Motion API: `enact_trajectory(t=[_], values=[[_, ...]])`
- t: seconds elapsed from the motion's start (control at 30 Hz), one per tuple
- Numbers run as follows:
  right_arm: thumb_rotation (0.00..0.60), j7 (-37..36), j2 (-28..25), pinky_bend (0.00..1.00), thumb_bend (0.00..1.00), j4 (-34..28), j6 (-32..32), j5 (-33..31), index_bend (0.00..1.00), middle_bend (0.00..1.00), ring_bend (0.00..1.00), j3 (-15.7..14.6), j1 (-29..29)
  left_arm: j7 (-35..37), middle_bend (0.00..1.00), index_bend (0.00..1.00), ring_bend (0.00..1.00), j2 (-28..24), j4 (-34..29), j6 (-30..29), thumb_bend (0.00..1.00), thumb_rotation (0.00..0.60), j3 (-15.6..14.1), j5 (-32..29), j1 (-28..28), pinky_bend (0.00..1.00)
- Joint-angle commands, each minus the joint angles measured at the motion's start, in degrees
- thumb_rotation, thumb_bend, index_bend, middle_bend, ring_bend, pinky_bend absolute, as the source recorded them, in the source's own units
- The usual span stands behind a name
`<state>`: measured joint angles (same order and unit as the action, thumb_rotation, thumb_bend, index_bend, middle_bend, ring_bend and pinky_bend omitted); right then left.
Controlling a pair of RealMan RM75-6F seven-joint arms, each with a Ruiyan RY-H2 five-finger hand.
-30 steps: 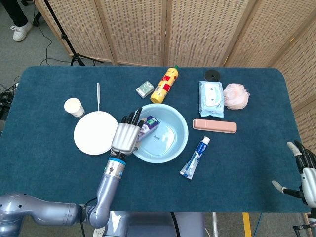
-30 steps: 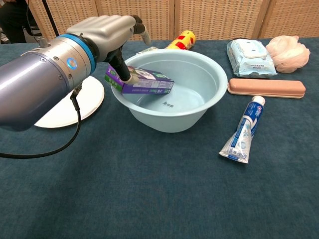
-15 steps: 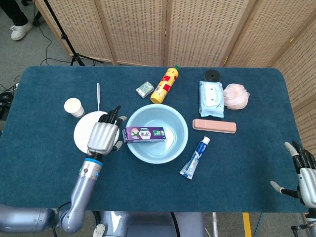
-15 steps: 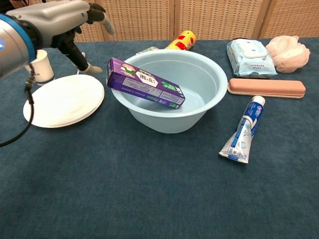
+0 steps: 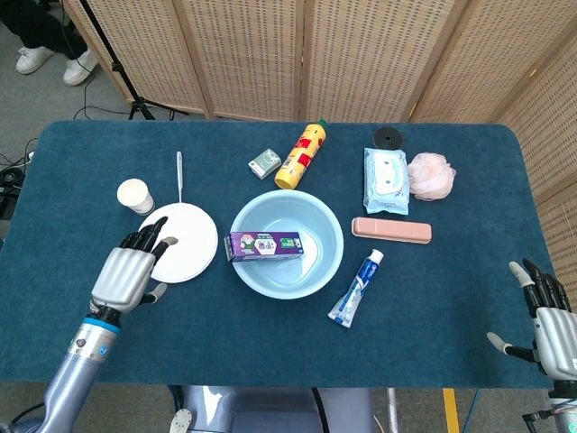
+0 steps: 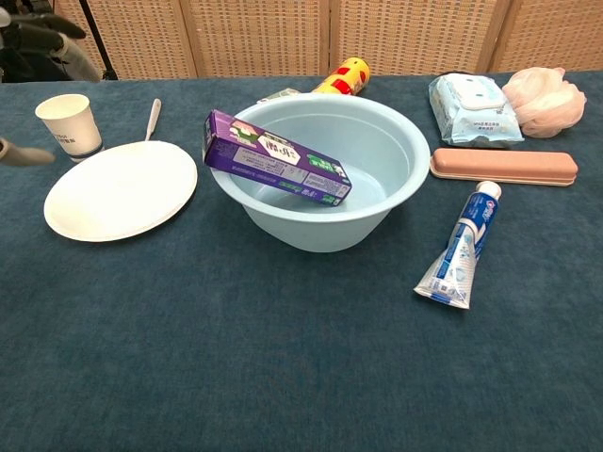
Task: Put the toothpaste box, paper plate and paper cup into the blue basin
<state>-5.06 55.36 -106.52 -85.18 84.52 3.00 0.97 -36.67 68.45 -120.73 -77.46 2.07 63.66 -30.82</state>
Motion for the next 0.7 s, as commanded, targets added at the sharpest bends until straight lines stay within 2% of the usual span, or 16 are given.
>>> enact_trajectory(t=[0.03, 0.27, 0.7], values=[[0.600, 1.0, 0.3, 0.00, 0.13, -0.2, 0.1, 0.1, 0.00, 0.00, 0.00, -0.1, 0.1, 4.4, 0.00, 0.24, 0.10, -2.5, 2.5, 0.7, 0.23, 0.600, -4.0, 4.8, 3.4, 0.20], [0.600, 2.2, 0.7, 0.00, 0.13, -0.5, 0.2, 0.3, 0.00, 0.00, 0.00, -0.3, 0.2, 6.4, 0.00, 0.24, 0.10, -2.3, 7.2, 2.4, 0.24, 0.600, -5.9, 7.4, 5.1, 0.20], [0.600, 2.8, 0.9, 0.00, 0.13, -0.7, 0.3, 0.4, 0.00, 0.00, 0.00, -0.3, 0.2, 4.1, 0.00, 0.27, 0.10, 3.2, 18.2, 4.3, 0.25, 0.600, -6.1, 10.9, 5.7, 0.20]])
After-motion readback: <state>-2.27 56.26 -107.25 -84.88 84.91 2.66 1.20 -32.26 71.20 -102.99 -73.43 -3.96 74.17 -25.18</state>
